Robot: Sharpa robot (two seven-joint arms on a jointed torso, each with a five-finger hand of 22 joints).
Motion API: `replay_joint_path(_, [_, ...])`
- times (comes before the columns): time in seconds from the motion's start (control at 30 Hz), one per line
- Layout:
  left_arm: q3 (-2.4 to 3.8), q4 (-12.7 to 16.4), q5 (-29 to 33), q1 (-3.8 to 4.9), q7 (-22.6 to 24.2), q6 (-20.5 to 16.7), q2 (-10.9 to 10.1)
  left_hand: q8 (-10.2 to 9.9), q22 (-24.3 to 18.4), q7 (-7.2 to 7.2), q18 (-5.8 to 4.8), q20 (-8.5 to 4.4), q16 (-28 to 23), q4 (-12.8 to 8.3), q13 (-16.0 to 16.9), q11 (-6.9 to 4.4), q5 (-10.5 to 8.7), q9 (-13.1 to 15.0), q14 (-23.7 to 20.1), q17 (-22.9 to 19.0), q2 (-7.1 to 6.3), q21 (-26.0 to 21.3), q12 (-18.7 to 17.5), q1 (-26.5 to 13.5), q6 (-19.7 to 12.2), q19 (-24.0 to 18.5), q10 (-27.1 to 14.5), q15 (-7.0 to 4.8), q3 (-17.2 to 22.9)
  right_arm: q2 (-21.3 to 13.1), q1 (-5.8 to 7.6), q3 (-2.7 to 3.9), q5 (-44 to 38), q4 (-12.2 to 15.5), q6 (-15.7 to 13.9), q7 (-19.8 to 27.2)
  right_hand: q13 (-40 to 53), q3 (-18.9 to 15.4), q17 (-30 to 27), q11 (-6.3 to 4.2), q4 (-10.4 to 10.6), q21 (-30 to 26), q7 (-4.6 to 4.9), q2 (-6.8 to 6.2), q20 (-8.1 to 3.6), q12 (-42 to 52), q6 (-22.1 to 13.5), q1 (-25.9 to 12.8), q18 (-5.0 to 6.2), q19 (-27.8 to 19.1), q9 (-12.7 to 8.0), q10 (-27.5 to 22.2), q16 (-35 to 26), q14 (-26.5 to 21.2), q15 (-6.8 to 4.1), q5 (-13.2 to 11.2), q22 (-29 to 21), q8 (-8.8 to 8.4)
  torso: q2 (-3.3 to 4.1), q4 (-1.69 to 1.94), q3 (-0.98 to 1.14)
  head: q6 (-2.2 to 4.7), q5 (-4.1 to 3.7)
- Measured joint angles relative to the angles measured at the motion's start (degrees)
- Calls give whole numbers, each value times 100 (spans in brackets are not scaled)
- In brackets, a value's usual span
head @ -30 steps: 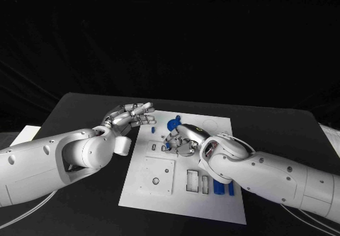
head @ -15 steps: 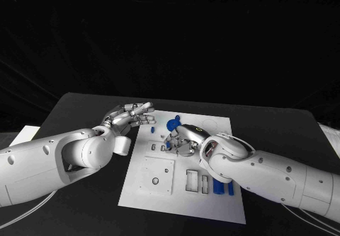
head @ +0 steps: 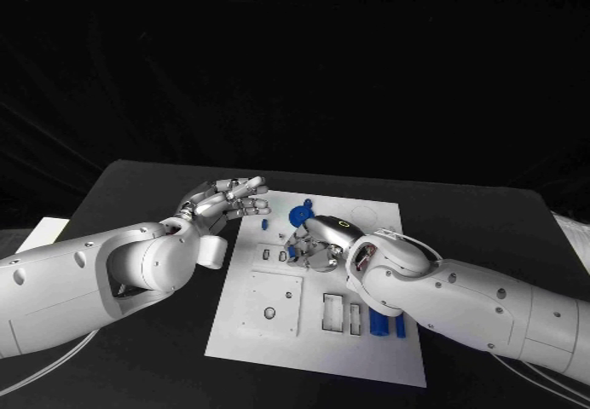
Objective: Assemble the parts on the task board
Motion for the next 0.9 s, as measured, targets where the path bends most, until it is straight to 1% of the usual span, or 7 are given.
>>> replay_joint_path(0.13, [0, 0, 0, 0, 0, 0, 1, 0, 0, 0, 0, 0, 0, 0, 0, 0, 0, 0, 0, 0, 0, 0, 0, 0, 0, 0, 0, 0, 0, 0, 0, 0, -43, 8, -12, -24, -13, -105, 0, 2, 105, 0, 26, -155, 0, 0, -27, -155, 0, 0, 1, 87, 0, 0, 0, -20, -3, -22, 0, 3, -2, 0, -5])
replay_joint_path(0.3, [0, -2, 1, 0, 0, 1, 3, 0, -1, 0, 0, 0, 0, -15, 0, 0, 0, 0, 0, -1, 0, 0, 0, 0, 0, 0, 0, 0, 15, 3, -5, -8, -83, 16, -56, -59, 54, -256, -1, 27, 206, 0, 13, -259, 0, 98, -72, -259, 0, 0, -2, 175, 0, 0, 0, -42, -6, -37, 0, 3, -2, 7, -10])
replay_joint_path(0.37, [0, -3, 1, 0, 0, 1, 3, 0, -1, 0, 0, 0, 0, -15, 0, 0, 0, 0, 0, -1, 0, 0, 0, 0, 0, 0, 0, 0, 15, 4, -8, -12, -95, 18, -85, -74, 113, -316, -1, 3, 234, 0, 23, -269, 0, 179, -113, -270, 0, 0, -19, 210, 0, 0, 0, -42, -6, -54, 0, 3, -2, 8, -13])
replay_joint_path(0.67, [0, -12, 1, 0, -5, 6, 11, 0, 0, 0, 0, 0, 0, -15, 0, 0, 0, 0, 0, 5, 0, 0, 0, 0, 0, 0, 0, 0, 15, -4, -29, -31, -124, 27, -298, -107, 291, -494, -1, 43, 301, -22, 44, -299, 0, 423, -268, -300, 0, 0, -55, 249, -22, -21, 22, -42, -27, -54, 2, 4, -4, 20, -23])
replay_joint_path(0.8, [0, -17, 1, 0, -9, 11, 15, 0, 4, 0, 0, 0, 0, -15, 2, -4, 0, 0, 0, 6, 0, 11, 0, 0, 0, 0, 4, 0, 15, -19, -34, -31, -120, 36, -525, -59, 452, -589, -2, 59, 347, -22, 60, -299, 0, 640, -324, -300, 0, 0, -55, 329, -22, 0, 43, -42, -24, -54, 2, 4, -3, 27, -23])
replay_joint_path(0.87, [0, -20, 0, 0, -15, 18, 18, 0, 13, 0, 0, 21, 0, -31, 23, -24, 0, 0, -21, 19, 0, 37, 47, 0, 0, -21, 111, -21, 31, -28, -39, -31, -88, 52, -686, 29, 561, -625, -2, 54, 324, -22, 55, -336, 0, 792, -341, -258, 0, 0, -55, 363, -22, 0, 43, -42, -7, -54, 1, 4, -3, 36, -26])
replay_joint_path(0.9, [0, -23, -3, 0, -19, 21, 20, 0, 13, 0, 0, 21, 0, -30, 34, -29, 0, 0, -21, 25, 0, 37, 68, 0, 0, -21, 156, -21, 31, -34, -41, -31, -65, 63, -759, 85, 632, -643, -2, 74, 342, -22, 60, -313, 0, 888, -393, -221, 0, 0, -58, 383, -22, 0, 43, -42, 1, -54, 0, 4, -3, 41, -29])
